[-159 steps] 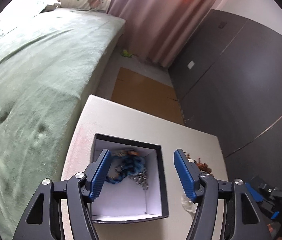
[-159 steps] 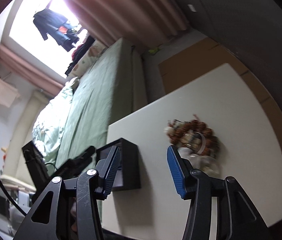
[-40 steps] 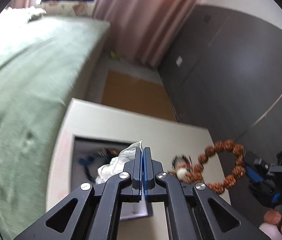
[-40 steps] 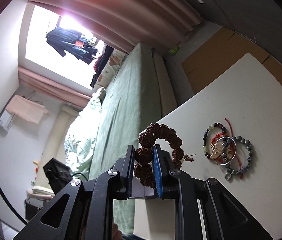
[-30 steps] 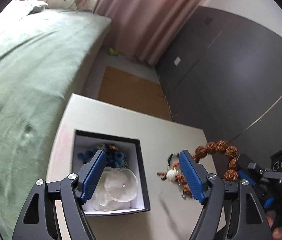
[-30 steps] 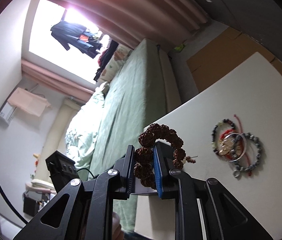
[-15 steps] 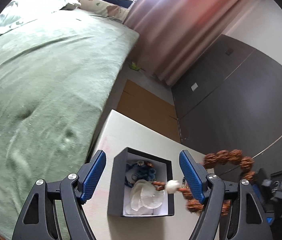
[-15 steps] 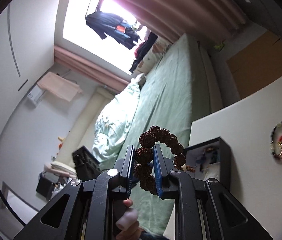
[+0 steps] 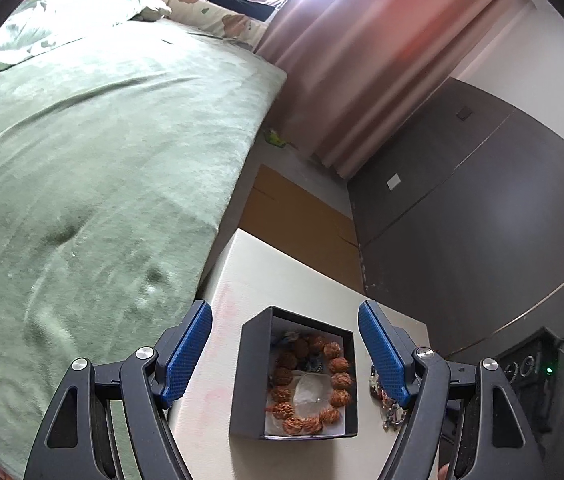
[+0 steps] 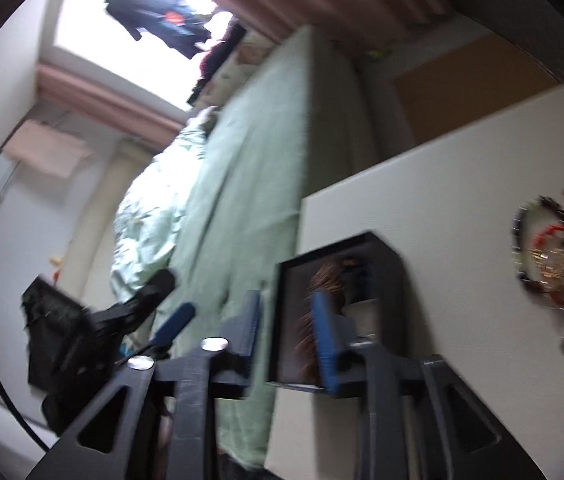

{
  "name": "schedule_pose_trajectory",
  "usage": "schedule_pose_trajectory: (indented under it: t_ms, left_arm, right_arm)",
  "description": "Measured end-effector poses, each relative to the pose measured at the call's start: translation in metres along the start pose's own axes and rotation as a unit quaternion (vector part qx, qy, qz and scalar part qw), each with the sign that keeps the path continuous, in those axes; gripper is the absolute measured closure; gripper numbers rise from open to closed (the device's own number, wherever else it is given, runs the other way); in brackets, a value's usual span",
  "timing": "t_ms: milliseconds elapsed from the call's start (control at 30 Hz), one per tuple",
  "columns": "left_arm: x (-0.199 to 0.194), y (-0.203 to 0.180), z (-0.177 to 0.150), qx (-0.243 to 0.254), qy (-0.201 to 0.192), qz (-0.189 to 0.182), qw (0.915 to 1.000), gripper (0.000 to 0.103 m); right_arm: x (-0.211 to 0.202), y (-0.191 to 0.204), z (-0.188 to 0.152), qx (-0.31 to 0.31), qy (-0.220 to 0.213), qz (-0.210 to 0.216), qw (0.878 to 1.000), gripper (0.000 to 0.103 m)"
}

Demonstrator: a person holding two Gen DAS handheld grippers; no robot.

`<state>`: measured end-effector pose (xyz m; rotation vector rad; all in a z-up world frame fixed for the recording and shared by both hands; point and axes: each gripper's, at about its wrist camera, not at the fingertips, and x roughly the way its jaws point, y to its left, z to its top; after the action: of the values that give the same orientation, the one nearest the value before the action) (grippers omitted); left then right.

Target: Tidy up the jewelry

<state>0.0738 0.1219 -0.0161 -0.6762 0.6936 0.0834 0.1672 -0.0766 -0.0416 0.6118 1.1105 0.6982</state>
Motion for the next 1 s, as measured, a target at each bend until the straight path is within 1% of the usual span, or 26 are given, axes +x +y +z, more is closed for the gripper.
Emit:
schedule_pose_trajectory:
  t_ms: [33, 133, 233, 300, 433, 500, 567, 633, 667, 700, 767, 933, 1000]
  left_arm:
    - [0.001, -0.001, 0.000, 0.002, 0.001, -0.001, 1.0000, 0.027]
    - [0.003, -0.006, -0.003, 0.009, 0.006, -0.003, 0.9999, 0.027]
    - [0.005, -0.013, -0.007, 0.022, 0.011, -0.003, 0.9997, 0.027]
    - [0.006, -0.019, -0.011, 0.032, 0.012, -0.002, 0.9994, 0.027]
    - [0.007, -0.032, -0.020, 0.054, 0.016, 0.000, 0.9984, 0.026]
    - [0.008, -0.040, -0.025, 0.067, 0.017, 0.003, 0.9976, 0.024]
    - [0.008, -0.047, -0.030, 0.079, 0.015, 0.004, 0.9968, 0.017]
    - [0.008, -0.056, -0.037, 0.092, 0.014, 0.006, 0.9957, 0.013]
    - [0.009, -0.060, -0.040, 0.098, 0.015, 0.006, 0.9950, 0.011]
    - [0.009, -0.064, -0.043, 0.104, 0.016, 0.006, 0.9944, 0.010]
    - [0.010, -0.071, -0.049, 0.114, 0.020, 0.004, 0.9933, 0.009]
    - [0.016, -0.093, -0.065, 0.151, 0.032, 0.005, 0.9880, 0.009]
    - [0.020, -0.102, -0.070, 0.161, 0.038, 0.006, 0.9861, 0.009]
  right_arm:
    - [-0.005, -0.004, 0.002, 0.008, -0.006, 0.001, 1.000, 0.058]
    - [-0.024, -0.009, 0.006, 0.010, -0.027, 0.004, 1.000, 0.056]
    - [-0.043, -0.013, 0.007, 0.017, -0.047, 0.002, 0.999, 0.047]
    - [-0.054, -0.017, 0.005, 0.024, -0.056, -0.007, 0.998, 0.046]
    - [-0.070, -0.022, 0.002, 0.030, -0.060, -0.033, 0.997, 0.044]
    - [-0.078, -0.025, -0.001, 0.033, -0.062, -0.050, 0.996, 0.040]
    - [-0.087, -0.029, -0.002, 0.035, -0.066, -0.062, 0.995, 0.034]
    - [-0.095, -0.032, -0.001, 0.037, -0.072, -0.075, 0.994, 0.030]
    - [-0.101, -0.034, -0.001, 0.039, -0.076, -0.079, 0.993, 0.026]
    - [-0.106, -0.037, -0.001, 0.041, -0.080, -0.082, 0.993, 0.023]
    - [-0.113, -0.041, 0.000, 0.042, -0.083, -0.088, 0.992, 0.014]
    - [-0.136, -0.054, 0.001, 0.057, -0.081, -0.097, 0.990, 0.008]
    - [-0.145, -0.059, 0.002, 0.058, -0.086, -0.107, 0.989, 0.002]
